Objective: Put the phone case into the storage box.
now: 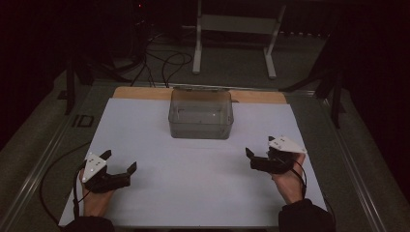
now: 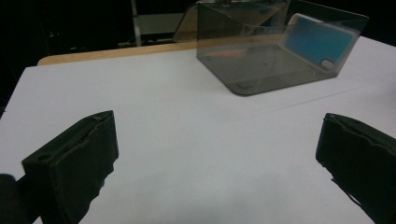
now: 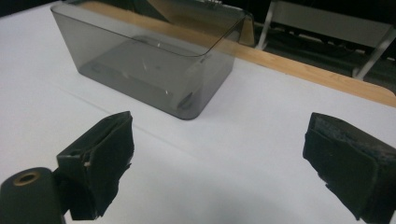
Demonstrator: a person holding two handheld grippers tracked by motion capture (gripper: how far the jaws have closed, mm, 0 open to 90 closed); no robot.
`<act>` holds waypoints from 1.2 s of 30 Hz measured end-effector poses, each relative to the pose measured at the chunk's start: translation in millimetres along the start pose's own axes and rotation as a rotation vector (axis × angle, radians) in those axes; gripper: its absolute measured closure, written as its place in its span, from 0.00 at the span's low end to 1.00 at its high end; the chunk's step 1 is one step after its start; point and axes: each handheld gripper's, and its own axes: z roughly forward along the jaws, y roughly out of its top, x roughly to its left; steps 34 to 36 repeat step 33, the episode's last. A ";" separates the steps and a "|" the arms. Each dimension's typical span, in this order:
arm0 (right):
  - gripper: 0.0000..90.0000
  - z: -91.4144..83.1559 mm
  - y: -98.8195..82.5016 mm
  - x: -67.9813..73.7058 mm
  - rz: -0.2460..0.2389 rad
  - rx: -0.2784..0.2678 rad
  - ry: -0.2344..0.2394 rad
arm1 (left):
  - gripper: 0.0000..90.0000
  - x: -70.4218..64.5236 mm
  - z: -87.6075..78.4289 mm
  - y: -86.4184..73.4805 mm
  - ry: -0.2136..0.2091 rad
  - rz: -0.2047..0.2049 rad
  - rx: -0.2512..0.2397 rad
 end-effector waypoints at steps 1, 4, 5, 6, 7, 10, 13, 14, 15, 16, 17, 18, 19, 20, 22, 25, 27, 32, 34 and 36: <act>0.10 -2.5 -3.9 -1.3 0.012 -0.001 0.007 | 0.00 -0.2 -0.7 0.4 0.003 0.003 -0.004; 0.10 -6.6 -11.8 -2.5 0.001 -0.042 0.007 | 0.00 0.1 -2.8 1.5 0.001 0.008 -0.013; 0.10 -8.0 -14.7 -3.6 0.002 -0.051 0.003 | 0.00 0.2 -3.1 1.5 -0.002 0.007 -0.015; 0.10 -8.6 -17.5 -5.1 0.015 -0.044 0.014 | 0.00 0.2 -3.4 1.5 -0.007 0.012 -0.013; 0.10 -9.4 -20.8 -6.3 0.027 -0.052 0.022 | 0.00 0.0 -3.6 1.6 -0.009 0.019 -0.011; 0.10 -13.3 -31.5 -7.1 0.036 -0.092 0.030 | 0.00 -1.6 -5.5 1.3 -0.015 0.027 -0.023; 0.10 -17.2 -39.9 -7.1 0.031 -0.117 0.031 | 0.00 -2.0 -7.4 1.0 -0.018 0.033 -0.030; 0.10 -18.5 -42.9 -7.5 0.029 -0.135 0.030 | 0.00 -2.0 -7.9 0.9 -0.019 0.034 -0.032; 0.10 -20.0 -45.7 -7.6 0.035 -0.141 0.028 | 0.00 -2.2 -8.3 0.8 -0.017 0.035 -0.032; 0.10 -20.7 -48.5 -8.0 0.036 -0.140 0.027 | 0.00 -2.4 -8.8 0.7 -0.014 0.037 -0.034; 0.10 -21.6 -50.4 -8.5 0.039 -0.122 0.024 | 0.00 -2.5 -9.3 0.5 -0.014 0.038 -0.038; 0.10 -22.7 -52.7 -9.4 0.044 -0.126 0.027 | 0.00 -2.3 -9.4 0.5 -0.015 0.038 -0.042; 0.10 -24.0 -55.2 -10.1 0.049 -0.138 0.026 | 0.00 -2.2 -9.6 0.5 -0.011 0.037 -0.043; 0.10 -25.6 -57.6 -10.6 0.058 -0.145 0.022 | 0.00 -1.9 -10.0 0.4 -0.011 0.036 -0.045; 0.10 -28.6 -62.6 -11.8 0.066 -0.150 0.013 | 0.00 -1.4 -10.3 0.4 -0.009 0.037 -0.044; 0.10 -31.5 -67.2 -12.1 0.050 -0.157 0.008 | 0.00 -1.9 -10.8 0.7 -0.006 0.042 -0.040; 0.10 -32.8 -69.9 -12.1 0.050 -0.161 0.012 | 0.00 -2.0 -10.3 0.8 -0.002 0.044 -0.033; 0.10 -30.9 -71.8 -12.9 0.044 -0.140 0.014 | 0.00 -1.3 -7.4 -1.2 -0.003 0.049 -0.009; 0.10 -30.1 -72.1 -12.7 0.047 -0.132 0.012 | 0.00 -1.1 -7.4 -1.2 0.003 0.050 -0.007; 0.10 -30.1 -72.1 -12.7 0.047 -0.132 0.012 | 0.00 -1.1 -7.4 -1.2 0.003 0.050 -0.007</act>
